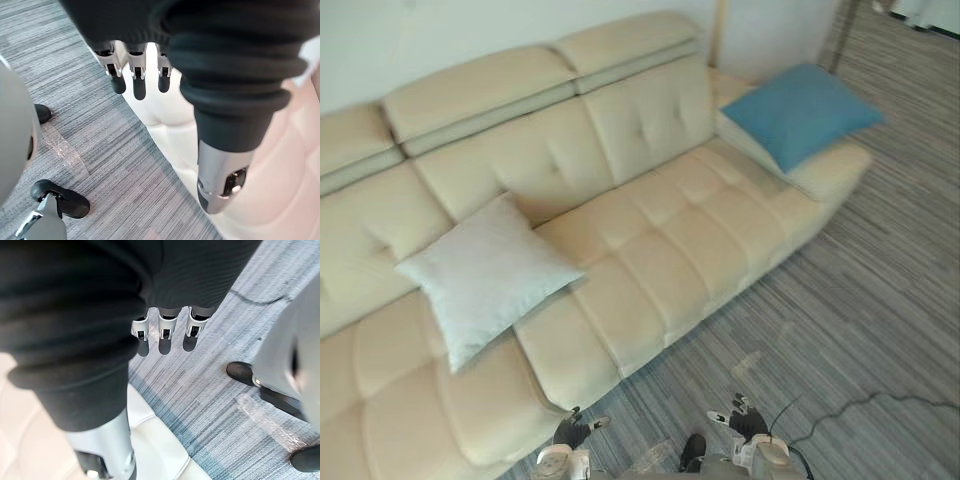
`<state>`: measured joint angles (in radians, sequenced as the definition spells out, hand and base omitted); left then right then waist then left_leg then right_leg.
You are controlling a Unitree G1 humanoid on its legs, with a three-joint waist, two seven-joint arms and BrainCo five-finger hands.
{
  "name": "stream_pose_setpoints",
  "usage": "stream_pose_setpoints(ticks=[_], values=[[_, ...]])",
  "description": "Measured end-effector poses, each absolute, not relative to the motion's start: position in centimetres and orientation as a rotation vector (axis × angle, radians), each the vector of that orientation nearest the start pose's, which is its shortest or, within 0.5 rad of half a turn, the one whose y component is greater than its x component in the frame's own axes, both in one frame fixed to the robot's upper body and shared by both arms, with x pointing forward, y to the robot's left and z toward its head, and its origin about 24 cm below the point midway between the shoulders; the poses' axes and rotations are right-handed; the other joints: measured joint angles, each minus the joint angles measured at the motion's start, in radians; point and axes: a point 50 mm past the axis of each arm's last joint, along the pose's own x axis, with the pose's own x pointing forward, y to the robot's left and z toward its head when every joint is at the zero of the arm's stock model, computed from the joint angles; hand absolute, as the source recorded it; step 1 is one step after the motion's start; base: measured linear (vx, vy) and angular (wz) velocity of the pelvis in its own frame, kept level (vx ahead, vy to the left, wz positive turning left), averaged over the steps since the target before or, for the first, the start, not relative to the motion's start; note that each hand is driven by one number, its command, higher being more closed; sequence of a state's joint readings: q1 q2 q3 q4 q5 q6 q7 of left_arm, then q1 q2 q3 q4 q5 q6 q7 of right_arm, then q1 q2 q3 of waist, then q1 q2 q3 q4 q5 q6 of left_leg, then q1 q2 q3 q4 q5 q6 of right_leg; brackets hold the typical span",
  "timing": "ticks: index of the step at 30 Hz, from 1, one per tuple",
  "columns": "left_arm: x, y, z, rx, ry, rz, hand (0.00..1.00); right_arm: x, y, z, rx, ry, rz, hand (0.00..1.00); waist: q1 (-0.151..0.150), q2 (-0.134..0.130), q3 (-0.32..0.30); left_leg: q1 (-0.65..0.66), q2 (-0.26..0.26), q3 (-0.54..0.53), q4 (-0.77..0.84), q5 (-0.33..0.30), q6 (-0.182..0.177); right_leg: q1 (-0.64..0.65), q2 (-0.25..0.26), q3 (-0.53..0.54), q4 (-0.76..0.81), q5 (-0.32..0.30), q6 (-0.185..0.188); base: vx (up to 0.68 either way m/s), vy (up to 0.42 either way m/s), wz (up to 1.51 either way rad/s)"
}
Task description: Pick up cushions and gather them together orderly.
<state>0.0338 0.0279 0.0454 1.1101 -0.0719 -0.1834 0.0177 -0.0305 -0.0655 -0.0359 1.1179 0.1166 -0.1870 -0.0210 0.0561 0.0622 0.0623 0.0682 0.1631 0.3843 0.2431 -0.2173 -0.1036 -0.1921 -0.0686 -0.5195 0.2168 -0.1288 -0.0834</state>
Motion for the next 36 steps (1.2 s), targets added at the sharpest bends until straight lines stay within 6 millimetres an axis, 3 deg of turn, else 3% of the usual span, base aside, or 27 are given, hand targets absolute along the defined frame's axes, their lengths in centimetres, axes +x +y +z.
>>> stream_pose_setpoints(ticks=[1, 3, 4, 5, 7, 9, 11, 13, 15, 16, 17, 18, 19, 20, 21, 22, 23, 25, 26, 28, 29, 31, 32, 33, 35, 36], values=[[11.6, 16.9, -15.7, -0.046, 0.957, 0.123, 0.0, 13.9, -18.2, -14.9, 0.04, 0.899, -0.15, 0.0, 0.003, 0.002, 0.001, -0.019, 0.027, -0.01, 0.072, -0.011, -0.009, 0.007, 0.025, 0.022, -0.014, 0.0, 0.0, 0.06, -0.159, -0.82], [11.4, 17.0, -15.7, -0.052, 0.958, 0.131, 0.0, 13.5, -18.8, -15.0, 0.03, 0.908, -0.164, 0.0, 0.0, 0.015, 0.013, -0.115, 0.118, -0.071, 0.388, 0.0, 0.0, 0.049, 0.095, 0.08, -0.034, -0.005, -0.008, 0.12, -0.242, -0.92], [11.4, 17.1, -15.7, -0.054, 0.957, 0.138, 0.0, 13.4, -19.3, -15.0, 0.022, 0.912, -0.175, 0.0, 0.006, 0.027, 0.019, -0.173, 0.154, -0.115, 0.547, 0.043, 0.039, 0.065, 0.129, 0.126, -0.031, -0.013, -0.02, 0.18, -0.183, -1.3], [11.5, 17.1, -15.6, -0.07, 0.942, 0.152, 0.0, 13.4, -19.6, -14.9, 0.024, 0.911, -0.193, 0.0, 0.016, 0.033, 0.024, -0.247, 0.155, -0.193, 0.698, 0.073, 0.076, 0.081, 0.158, 0.183, -0.03, -0.022, -0.034, 0.23, -0.079, -1.56], [11.8, 17.3, -15.4, -0.068, 0.924, 0.153, 0.0, 13.7, -20.6, -14.7, 0.048, 0.899, -0.263, 0.0, 0.021, 0.024, 0.044, -0.318, 0.066, -0.272, 0.749, 0.011, 0.061, 0.115, 0.16, 0.265, -0.032, -0.037, -0.057, 0.23, -0.015, -1.44], [12.2, 17.3, -15.1, -0.068, 0.901, 0.155, 0.0, 12.3, -21.7, -15.1, 0.078, 0.935, -0.338, 0.0, 0.023, 0.009, 0.06, -0.389, -0.032, -0.306, 0.636, -0.02, 0.056, 0.17, 0.156, 0.346, -0.063, -0.041, -0.059, 0.26, -0.041, -1.11], [12.3, 17.4, -15.0, -0.069, 0.888, 0.16, 0.0, 12.0, -22.1, -15.1, 0.084, 0.941, -0.364, 0.0, 0.025, 0.004, 0.062, -0.418, -0.095, -0.34, 0.376, -0.011, 0.046, 0.2, 0.16, 0.403, -0.103, -0.039, -0.038, 0.27, -0.007, -0.98], [12.6, 17.4, -14.9, -0.062, 0.881, 0.17, 0.0, 12.4, -22.0, -15.0, 0.088, 0.927, -0.364, 0.0, 0.031, 0.005, 0.062, -0.428, -0.154, -0.404, 0.076, 0.065, 0.03, 0.242, 0.175, 0.472, -0.159, -0.038, -0.037, 0.37, 0.03, -0.95], [12.9, 17.3, -14.8, -0.061, 0.872, 0.167, 0.0, 12.6, -21.9, -14.9, 0.09, 0.919, -0.366, 0.0, 0.051, 0.009, 0.059, -0.429, -0.165, -0.425, -0.101, 0.167, 0.027, 0.277, 0.194, 0.534, -0.2, -0.047, -0.027, 0.47, 0.065, -0.95], [13.1, 17.2, -14.7, -0.055, 0.864, 0.159, 0.0, 12.8, -21.7, -14.9, 0.104, 0.913, -0.37, 0.0, 0.06, 0.006, 0.056, -0.434, -0.169, -0.425, -0.116, 0.226, 0.075, 0.303, 0.198, 0.572, -0.196, -0.067, -0.019, 0.56, 0.099, -1.09], [13.0, 17.4, -14.7, -0.047, 0.865, 0.156, 0.0, 12.8, -21.3, -15.0, 0.12, 0.912, -0.369, 0.0, 0.062, 0.002, 0.04, -0.429, -0.172, -0.421, -0.095, 0.293, 0.095, 0.304, 0.192, 0.612, -0.157, -0.103, -0.008, 0.61, 0.11, -1.03], [12.9, 17.5, -14.7, -0.042, 0.868, 0.156, 0.0, 12.5, -20.7, -15.2, 0.132, 0.921, -0.367, 0.0, 0.062, -0.016, 0.031, -0.428, -0.178, -0.394, -0.066, 0.29, 0.089, 0.293, 0.177, 0.631, -0.108, -0.141, 0.016, 0.65, 0.098, -1.0], [12.9, 17.9, -14.7, -0.032, 0.868, 0.162, 0.0, 12.6, -20.1, -15.2, 0.152, 0.916, -0.36, 0.0, 0.064, -0.045, 0.021, -0.408, -0.184, -0.338, -0.044, 0.245, 0.116, 0.242, 0.149, 0.65, 0.031, -0.185, 0.082, 0.65, 0.086, -0.99], [13.0, 18.1, -14.6, -0.024, 0.866, 0.168, 0.0, 12.9, -19.6, -15.1, 0.184, 0.902, -0.357, 0.0, 0.069, -0.062, 0.028, -0.365, -0.193, -0.299, -0.031, 0.195, 0.118, 0.193, 0.132, 0.646, 0.202, -0.2, 0.128, 0.63, 0.081, -1.01], [13.0, 18.3, -14.6, -0.014, 0.867, 0.173, 0.0, 12.9, -19.2, -15.1, 0.202, 0.892, -0.354, 0.0, 0.069, -0.071, 0.032, -0.324, -0.199, -0.279, -0.02, 0.158, 0.124, 0.142, 0.118, 0.62, 0.373, -0.189, 0.202, 0.58, 0.088, -0.8], [13.1, 18.2, -14.6, 0.001, 0.869, 0.162, 0.0, 12.7, -18.9, -15.1, 0.22, 0.891, -0.352, 0.0, 0.057, -0.074, 0.037, -0.26, -0.206, -0.276, -0.012, 0.121, 0.134, 0.066, 0.085, 0.572, 0.601, -0.139, 0.319, 0.53, 0.086, -0.48], [13.1, 17.9, -14.7, 0.015, 0.873, 0.135, 0.0, 12.3, -18.9, -15.2, 0.223, 0.893, -0.352, 0.0, 0.048, -0.07, 0.036, -0.201, -0.208, -0.28, -0.013, 0.093, 0.143, 0.024, 0.055, 0.525, 0.727, -0.134, 0.323, 0.63, 0.102, -0.28], [13.5, 17.0, -14.7, 0.028, 0.873, 0.089, 0.0, 12.0, -19.2, -15.2, 0.218, 0.892, -0.361, 0.0, 0.045, -0.061, 0.038, -0.105, -0.196, -0.282, -0.039, 0.07, 0.167, -0.023, -0.011, 0.431, 0.781, -0.165, 0.175, 0.49, 0.065, -0.24], [13.9, 16.7, -14.6, 0.025, 0.869, 0.08, 0.0, 12.3, -19.7, -15.1, 0.207, 0.887, -0.361, 0.0, 0.044, -0.037, 0.041, -0.035, -0.162, -0.283, -0.087, 0.052, 0.16, -0.038, -0.027, 0.368, 0.706, -0.193, 0.12, 0.43, 0.015, -0.28], [14.1, 16.5, -14.6, 0.022, 0.864, 0.079, 0.0, 12.9, -19.4, -14.9, 0.215, 0.87, -0.347, 0.0, 0.03, -0.027, 0.041, 0.013, -0.121, -0.283, -0.128, 0.047, 0.152, -0.083, -0.037, 0.312, 0.494, -0.199, 0.118, 0.45, -0.058, -0.05], [14.4, 16.7, -14.4, 0.028, 0.854, 0.079, 0.0, 13.2, -19.2, -14.8, 0.218, 0.864, -0.334, 0.0, 0.02, -0.036, 0.041, 0.02, -0.101, -0.284, -0.133, 0.044, 0.146, -0.116, -0.035, 0.311, 0.332, -0.157, 0.135, 0.42, -0.14, 0.14], [14.2, 16.9, -14.5, 0.032, 0.859, 0.082, 0.0, 13.3, -19.4, -14.8, 0.213, 0.863, -0.339, 0.0, 0.0, -0.044, 0.041, 0.04, -0.078, -0.288, -0.136, 0.019, 0.109, -0.144, -0.031, 0.342, 0.092, -0.014, 0.143, 0.49, -0.224, 0.17], [13.6, 17.2, -14.7, 0.038, 0.881, 0.088, 0.0, 13.1, -19.4, -14.9, 0.213, 0.868, -0.341, 0.0, -0.002, -0.064, 0.039, 0.069, -0.084, -0.299, -0.131, -0.007, 0.087, -0.146, -0.037, 0.39, -0.007, 0.08, 0.143, 0.49, -0.265, 0.21], [12.9, 17.4, -15.1, 0.042, 0.909, 0.095, 0.0, 12.6, -19.7, -15.0, 0.206, 0.88, -0.349, 0.0, -0.006, -0.067, 0.04, 0.089, -0.078, -0.331, -0.104, -0.039, 0.066, -0.142, -0.024, 0.412, 0.029, 0.164, 0.103, 0.49, -0.28, 0.22], [12.5, 16.8, -15.3, 0.021, 0.93, 0.098, 0.0, 12.5, -20.4, -15.0, 0.201, 0.881, -0.37, 0.0, -0.009, -0.028, 0.034, 0.052, -0.036, -0.394, 0.031, -0.04, 0.059, -0.123, 0.005, 0.387, 0.081, 0.103, 0.088, 0.48, -0.272, 0.16], [12.5, 16.4, -15.4, 0.004, 0.928, 0.102, 0.0, 12.4, -20.5, -15.0, 0.202, 0.889, -0.376, 0.0, -0.001, -0.012, 0.029, 0.004, -0.018, -0.416, 0.154, -0.028, 0.038, -0.104, 0.025, 0.378, 0.08, 0.082, 0.071, 0.53, -0.329, 0.08]])
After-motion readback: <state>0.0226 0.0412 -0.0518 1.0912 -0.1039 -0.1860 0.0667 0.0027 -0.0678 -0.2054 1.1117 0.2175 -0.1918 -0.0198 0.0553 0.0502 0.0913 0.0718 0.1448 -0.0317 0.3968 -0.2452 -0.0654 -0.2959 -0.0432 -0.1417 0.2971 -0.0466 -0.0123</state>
